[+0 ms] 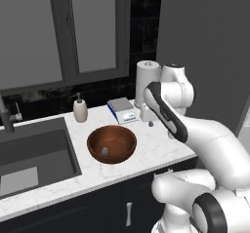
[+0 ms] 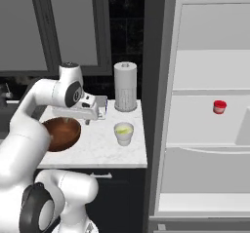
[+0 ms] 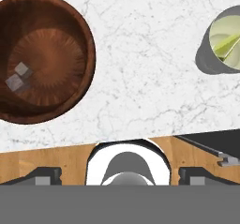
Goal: Grab a lemon wedge from the fridge and one ice cube from the ice bowl, and put them in the glass of lemonade.
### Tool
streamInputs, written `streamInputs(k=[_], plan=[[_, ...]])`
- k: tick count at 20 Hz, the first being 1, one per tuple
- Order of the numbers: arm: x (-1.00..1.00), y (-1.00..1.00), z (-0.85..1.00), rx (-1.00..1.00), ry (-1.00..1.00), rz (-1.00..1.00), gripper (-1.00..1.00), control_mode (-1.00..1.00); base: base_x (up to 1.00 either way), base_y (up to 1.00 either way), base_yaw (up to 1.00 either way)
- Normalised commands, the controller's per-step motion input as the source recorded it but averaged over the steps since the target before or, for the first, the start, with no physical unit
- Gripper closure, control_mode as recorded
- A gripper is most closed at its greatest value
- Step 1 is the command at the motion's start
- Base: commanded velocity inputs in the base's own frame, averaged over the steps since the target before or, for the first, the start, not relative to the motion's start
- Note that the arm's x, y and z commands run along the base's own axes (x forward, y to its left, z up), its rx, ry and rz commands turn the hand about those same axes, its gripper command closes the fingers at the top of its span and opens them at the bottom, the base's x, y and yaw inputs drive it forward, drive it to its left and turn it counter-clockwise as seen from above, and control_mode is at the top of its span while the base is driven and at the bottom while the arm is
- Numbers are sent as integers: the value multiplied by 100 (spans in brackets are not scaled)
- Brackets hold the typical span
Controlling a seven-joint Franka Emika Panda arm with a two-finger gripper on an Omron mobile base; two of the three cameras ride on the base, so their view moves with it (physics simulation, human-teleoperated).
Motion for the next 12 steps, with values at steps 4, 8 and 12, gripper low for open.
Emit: streamInputs(k=[4,8,12], plan=[[-7,39,-1,-2,0,9,-100,-100,0,0,0],[0,25,-5,-2,0,2,-100,-100,0,0,0],[6,23,-24,-7,0,0,-100,-100,0,0,0]])
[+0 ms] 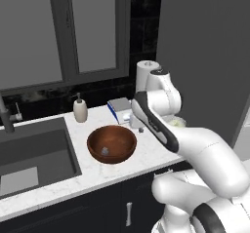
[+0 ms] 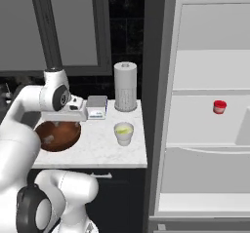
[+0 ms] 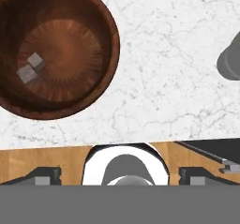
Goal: Grab a lemon wedge from the fridge and one ice cube from the ice bowl, and put them in the glass of lemonade.
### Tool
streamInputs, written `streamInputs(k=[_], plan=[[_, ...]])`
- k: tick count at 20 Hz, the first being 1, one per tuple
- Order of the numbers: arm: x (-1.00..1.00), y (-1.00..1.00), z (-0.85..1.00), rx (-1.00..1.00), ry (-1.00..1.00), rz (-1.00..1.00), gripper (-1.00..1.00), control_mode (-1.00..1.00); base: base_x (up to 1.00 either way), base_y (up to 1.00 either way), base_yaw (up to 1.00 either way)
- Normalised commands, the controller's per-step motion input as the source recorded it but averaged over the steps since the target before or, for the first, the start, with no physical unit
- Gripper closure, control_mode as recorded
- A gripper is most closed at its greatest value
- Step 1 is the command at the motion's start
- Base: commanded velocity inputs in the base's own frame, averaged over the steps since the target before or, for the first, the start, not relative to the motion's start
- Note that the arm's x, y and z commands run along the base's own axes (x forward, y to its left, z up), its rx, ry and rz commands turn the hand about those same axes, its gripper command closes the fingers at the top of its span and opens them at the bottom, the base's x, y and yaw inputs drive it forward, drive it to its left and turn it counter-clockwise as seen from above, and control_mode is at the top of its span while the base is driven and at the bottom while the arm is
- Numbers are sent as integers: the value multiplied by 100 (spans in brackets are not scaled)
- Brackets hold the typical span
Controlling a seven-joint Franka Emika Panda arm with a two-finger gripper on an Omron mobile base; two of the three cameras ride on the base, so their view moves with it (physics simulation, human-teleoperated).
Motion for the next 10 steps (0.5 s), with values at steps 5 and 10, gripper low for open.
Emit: streamInputs(k=[5,10], plan=[[16,22,-47,-10,0,0,-100,-100,0,0,0],[4,37,-39,-8,0,0,-100,-100,0,0,0]])
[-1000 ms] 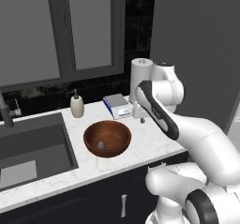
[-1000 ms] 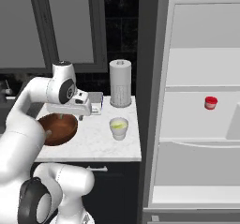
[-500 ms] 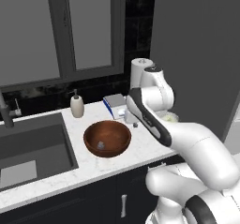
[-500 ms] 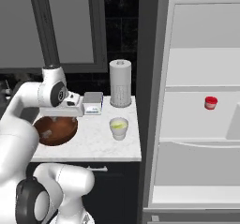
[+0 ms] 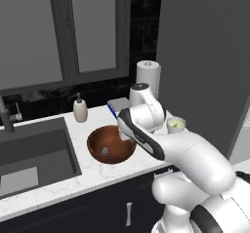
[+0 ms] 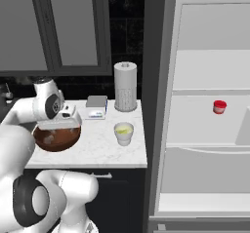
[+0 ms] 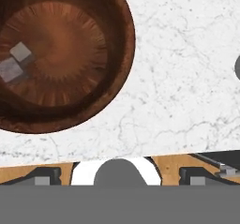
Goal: Grab a lemon wedge from the fridge and one ice cube from the ice bowl, and put them in the glass of lemonade.
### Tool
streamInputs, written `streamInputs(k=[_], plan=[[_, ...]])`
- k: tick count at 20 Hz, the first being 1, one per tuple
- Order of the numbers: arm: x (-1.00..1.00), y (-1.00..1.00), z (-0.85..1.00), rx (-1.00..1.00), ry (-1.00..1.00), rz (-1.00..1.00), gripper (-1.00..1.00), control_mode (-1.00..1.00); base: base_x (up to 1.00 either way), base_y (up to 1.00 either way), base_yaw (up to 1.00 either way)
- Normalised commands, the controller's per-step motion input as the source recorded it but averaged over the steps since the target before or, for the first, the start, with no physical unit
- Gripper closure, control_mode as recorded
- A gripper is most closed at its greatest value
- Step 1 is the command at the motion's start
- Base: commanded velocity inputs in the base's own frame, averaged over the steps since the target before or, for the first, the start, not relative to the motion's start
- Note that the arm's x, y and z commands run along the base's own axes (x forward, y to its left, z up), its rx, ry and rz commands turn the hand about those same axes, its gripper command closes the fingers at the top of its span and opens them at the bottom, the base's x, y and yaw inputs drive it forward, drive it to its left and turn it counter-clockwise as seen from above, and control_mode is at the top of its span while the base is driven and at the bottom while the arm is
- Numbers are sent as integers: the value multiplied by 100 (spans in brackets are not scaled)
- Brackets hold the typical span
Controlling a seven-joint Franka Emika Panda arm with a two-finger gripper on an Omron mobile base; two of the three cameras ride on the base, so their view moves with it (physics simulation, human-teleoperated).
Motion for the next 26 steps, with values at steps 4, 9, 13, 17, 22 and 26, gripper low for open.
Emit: streamInputs(k=[4,9,13,17,22,26], plan=[[0,32,22,1,-9,0,-100,-100,0,0,0],[-9,26,32,17,-11,6,-100,-100,0,0,0],[7,47,-14,11,7,25,-100,-100,0,0,0],[19,69,-8,-13,27,18,-100,-100,0,0,0],[35,44,-21,-15,22,8,-100,-100,0,0,0],[8,-12,-51,2,-3,4,-100,-100,0,0,0]])
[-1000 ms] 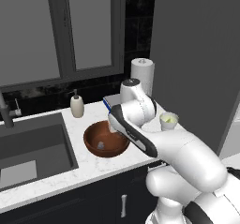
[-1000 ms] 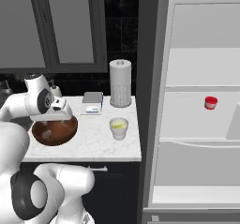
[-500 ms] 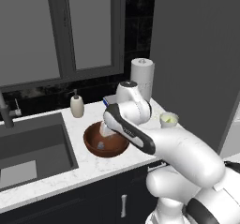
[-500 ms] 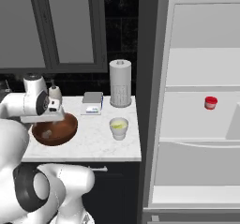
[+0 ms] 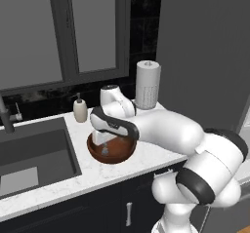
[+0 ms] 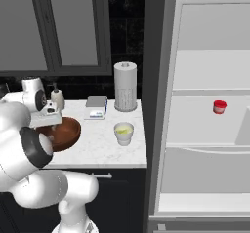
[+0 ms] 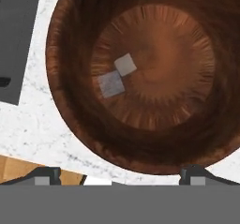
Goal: Grab a lemon wedge from the fridge and one ice cube from the ice bowl, and put them in the glass of lemonade.
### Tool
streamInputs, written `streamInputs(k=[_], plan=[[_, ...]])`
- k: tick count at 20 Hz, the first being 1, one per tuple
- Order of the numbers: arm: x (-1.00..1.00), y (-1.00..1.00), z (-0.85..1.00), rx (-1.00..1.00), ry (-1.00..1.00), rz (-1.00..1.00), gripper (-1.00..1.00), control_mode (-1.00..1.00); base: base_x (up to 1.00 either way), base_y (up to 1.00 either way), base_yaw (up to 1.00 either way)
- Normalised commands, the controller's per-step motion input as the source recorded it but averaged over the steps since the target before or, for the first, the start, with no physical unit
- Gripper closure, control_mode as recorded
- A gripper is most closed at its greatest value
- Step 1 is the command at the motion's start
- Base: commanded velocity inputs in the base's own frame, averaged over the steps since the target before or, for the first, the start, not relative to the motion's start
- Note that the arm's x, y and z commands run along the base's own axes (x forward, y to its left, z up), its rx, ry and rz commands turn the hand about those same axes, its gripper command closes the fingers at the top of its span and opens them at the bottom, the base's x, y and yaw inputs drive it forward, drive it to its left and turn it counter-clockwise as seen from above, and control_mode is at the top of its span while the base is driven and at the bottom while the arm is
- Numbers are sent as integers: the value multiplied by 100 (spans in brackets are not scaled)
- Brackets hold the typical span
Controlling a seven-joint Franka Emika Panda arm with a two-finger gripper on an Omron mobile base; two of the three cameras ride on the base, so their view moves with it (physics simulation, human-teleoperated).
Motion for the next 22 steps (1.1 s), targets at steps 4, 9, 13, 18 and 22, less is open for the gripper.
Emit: streamInputs(k=[4,9,13,18,22], plan=[[39,-1,-49,1,-4,0,-100,-100,0,0,0],[26,0,-65,3,-6,3,-100,-100,0,0,0],[-7,0,-35,14,-19,5,-100,-100,0,0,0],[7,0,-1,2,0,6,-100,-100,0,0,0],[35,0,-5,-2,13,0,-100,-100,0,0,0]])
